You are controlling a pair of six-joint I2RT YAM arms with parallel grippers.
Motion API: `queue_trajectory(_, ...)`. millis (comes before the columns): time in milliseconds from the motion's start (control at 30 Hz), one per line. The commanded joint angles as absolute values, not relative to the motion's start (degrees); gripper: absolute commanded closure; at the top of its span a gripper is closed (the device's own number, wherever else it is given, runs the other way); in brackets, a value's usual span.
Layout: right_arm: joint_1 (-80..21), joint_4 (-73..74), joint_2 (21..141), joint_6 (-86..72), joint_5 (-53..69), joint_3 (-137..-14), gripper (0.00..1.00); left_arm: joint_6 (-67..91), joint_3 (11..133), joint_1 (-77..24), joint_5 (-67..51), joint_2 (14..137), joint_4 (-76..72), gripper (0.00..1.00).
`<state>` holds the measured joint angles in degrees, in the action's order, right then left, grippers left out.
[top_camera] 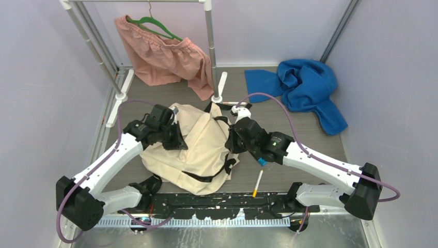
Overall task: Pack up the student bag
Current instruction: Zip the student bag at the center of the board.
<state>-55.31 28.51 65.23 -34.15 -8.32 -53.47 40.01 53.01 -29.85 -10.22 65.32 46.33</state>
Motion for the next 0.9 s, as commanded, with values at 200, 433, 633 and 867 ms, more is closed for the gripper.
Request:
queue_trajectory(200,-53.8,29.2,62.0,-31.6,-11.4,-56.9,0.91,38.1,62.4,-23.3,-10.9,59.1,43.2,1.00)
queue_trajectory(433,-53.9,28.6,66.1,-33.9,-3.8,-53.9,0.80,35.6,63.0,-19.2,-13.2,57.9,46.2,1.00)
queue_trajectory(633,-57.7,25.0,69.5,-37.9,6.3,-47.2,0.80,31.5,62.8,-18.4,-7.4,54.2,55.8,1.00)
queue_trajectory(867,-54.6,33.1,66.2,-30.2,-4.3,-53.1,0.50,32.7,57.6,-18.3,-5.8,51.1,59.5,1.00)
